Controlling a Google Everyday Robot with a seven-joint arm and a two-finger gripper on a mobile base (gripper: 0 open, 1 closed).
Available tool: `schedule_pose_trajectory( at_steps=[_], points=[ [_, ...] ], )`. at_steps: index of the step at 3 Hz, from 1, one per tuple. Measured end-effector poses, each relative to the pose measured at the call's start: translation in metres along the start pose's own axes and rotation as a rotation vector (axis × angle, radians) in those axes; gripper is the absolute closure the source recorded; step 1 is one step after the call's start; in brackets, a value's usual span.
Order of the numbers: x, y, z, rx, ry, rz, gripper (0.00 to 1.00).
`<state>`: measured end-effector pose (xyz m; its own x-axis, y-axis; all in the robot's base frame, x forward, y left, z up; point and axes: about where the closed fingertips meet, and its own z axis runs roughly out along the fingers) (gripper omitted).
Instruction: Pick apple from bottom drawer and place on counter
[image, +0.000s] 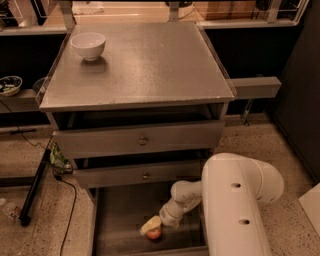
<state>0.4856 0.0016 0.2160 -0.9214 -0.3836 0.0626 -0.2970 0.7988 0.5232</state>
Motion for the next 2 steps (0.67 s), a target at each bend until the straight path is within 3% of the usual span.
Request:
schedule_pose_trajectory(
  at_steps=[1, 2],
  points=[
    [-0.0234, 0.0062, 0.0171, -0.032, -0.016, 0.024, 0.00],
    [-0.0248, 0.0039, 0.0252, -0.031, -0.010, 0.033, 0.00]
  ],
)
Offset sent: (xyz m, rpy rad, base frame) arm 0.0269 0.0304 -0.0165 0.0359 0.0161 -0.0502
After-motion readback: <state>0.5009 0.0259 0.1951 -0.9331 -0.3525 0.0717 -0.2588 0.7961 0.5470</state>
